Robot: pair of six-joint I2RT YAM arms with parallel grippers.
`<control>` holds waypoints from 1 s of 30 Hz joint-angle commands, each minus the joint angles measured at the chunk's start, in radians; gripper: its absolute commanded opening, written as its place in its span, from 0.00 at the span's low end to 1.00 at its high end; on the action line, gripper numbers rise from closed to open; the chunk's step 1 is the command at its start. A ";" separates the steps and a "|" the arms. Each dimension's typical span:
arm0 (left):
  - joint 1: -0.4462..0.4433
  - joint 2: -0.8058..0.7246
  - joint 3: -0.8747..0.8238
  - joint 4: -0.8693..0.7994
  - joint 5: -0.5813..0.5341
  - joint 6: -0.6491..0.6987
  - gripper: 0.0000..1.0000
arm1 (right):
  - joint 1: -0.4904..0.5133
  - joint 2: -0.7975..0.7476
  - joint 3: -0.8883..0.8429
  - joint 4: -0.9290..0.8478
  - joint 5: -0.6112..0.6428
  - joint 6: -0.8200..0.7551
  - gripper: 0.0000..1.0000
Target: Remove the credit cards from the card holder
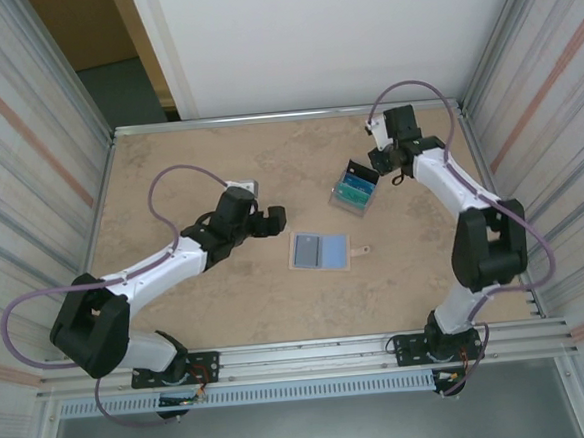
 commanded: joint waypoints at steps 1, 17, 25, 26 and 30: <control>0.032 -0.041 -0.030 0.072 0.036 -0.031 0.99 | 0.031 -0.138 -0.089 0.106 0.029 0.174 0.24; 0.061 -0.186 -0.250 0.313 -0.024 -0.004 0.99 | 0.404 -0.431 -0.457 0.043 0.131 0.675 0.47; 0.062 -0.266 -0.286 0.239 -0.156 0.001 0.99 | 0.702 -0.255 -0.412 -0.061 0.353 0.948 0.99; 0.063 -0.277 -0.291 0.233 -0.168 0.005 0.99 | 0.727 -0.222 -0.385 -0.089 0.380 0.978 0.99; 0.074 -0.318 -0.312 0.229 -0.188 0.005 0.99 | 0.791 -0.117 -0.305 -0.112 0.385 0.999 0.99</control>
